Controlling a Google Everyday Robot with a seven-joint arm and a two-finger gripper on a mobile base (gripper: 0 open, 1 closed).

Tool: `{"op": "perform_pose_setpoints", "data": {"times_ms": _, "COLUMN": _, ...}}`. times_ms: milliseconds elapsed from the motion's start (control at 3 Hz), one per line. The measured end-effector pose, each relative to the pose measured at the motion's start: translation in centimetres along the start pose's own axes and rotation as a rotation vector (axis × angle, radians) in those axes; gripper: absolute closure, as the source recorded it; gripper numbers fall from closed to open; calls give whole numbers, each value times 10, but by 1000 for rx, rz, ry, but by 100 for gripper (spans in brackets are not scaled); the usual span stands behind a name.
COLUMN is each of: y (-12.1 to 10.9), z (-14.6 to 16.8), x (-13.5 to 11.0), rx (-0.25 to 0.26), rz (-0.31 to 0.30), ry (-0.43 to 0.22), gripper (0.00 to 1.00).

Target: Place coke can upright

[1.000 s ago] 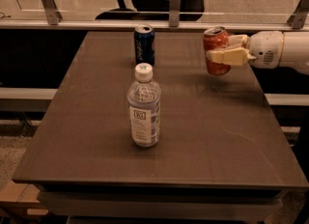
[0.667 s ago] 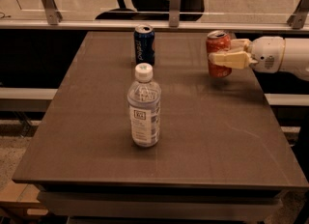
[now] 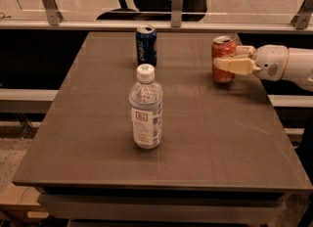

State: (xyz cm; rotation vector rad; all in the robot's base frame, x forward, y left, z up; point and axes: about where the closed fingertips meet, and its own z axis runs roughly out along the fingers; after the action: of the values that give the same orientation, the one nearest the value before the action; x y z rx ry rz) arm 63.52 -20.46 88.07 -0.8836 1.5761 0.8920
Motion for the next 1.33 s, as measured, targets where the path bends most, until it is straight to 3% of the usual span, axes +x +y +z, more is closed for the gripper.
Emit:
{"op": "perform_pose_setpoints", "data": {"times_ms": 667, "y": -5, "z": 1, "x": 9, "rx": 0, "rz": 26, "ry": -4, "gripper": 100}}
{"op": "perform_pose_setpoints", "data": {"times_ms": 1000, "y": -13, "z": 2, "x": 21, "rx": -17, "rz": 65, "ry": -7, "gripper": 83}}
{"op": "perform_pose_setpoints", "data": {"times_ms": 1333, "y": -13, "z": 1, "x": 15, "rx": -17, "rz": 65, "ry": -7, "gripper": 59}}
